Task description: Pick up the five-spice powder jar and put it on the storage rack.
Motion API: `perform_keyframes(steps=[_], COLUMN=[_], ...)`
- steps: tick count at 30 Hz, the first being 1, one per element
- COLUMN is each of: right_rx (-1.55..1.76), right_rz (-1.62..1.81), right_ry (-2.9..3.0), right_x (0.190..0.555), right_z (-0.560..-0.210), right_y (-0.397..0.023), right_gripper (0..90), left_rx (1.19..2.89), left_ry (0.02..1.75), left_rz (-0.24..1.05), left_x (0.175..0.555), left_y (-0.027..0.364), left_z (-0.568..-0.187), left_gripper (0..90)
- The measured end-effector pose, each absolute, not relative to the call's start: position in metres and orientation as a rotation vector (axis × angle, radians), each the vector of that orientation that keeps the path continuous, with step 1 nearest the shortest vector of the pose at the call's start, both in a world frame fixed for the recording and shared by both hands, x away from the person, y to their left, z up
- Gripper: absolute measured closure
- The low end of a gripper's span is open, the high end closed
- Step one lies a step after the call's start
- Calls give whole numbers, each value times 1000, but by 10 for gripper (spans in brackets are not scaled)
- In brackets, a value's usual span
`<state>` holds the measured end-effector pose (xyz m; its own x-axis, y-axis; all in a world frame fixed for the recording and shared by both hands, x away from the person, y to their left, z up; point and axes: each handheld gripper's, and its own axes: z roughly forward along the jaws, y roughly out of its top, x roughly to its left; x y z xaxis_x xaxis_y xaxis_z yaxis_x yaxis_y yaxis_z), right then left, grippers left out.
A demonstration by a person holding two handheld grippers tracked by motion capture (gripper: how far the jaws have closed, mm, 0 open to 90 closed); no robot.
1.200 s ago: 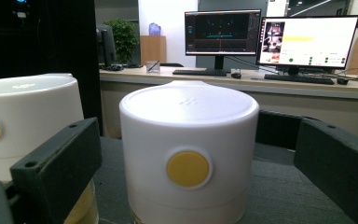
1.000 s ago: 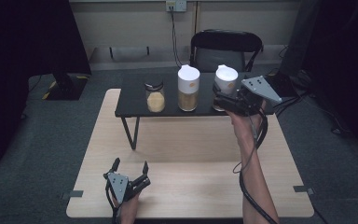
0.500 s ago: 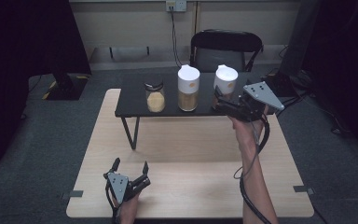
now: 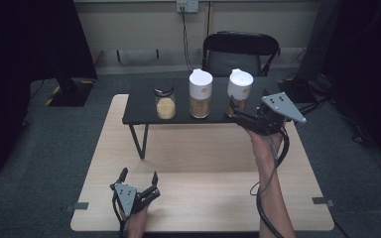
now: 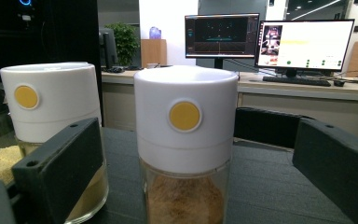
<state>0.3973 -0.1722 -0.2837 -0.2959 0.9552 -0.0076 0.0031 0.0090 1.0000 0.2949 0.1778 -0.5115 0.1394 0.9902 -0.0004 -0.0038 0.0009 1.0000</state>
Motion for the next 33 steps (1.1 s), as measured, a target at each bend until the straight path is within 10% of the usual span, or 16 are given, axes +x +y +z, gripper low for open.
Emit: perform_keyframes(steps=[33], right_rx=[1052], right_rz=[1406], right_ry=[1367], right_x=[360], right_z=[-311], right_y=[-186], right_gripper=[0], left_rx=[1269], left_ry=[1104], left_rz=[1108], left_x=[295], left_y=[178], left_z=[-511], left_gripper=[18])
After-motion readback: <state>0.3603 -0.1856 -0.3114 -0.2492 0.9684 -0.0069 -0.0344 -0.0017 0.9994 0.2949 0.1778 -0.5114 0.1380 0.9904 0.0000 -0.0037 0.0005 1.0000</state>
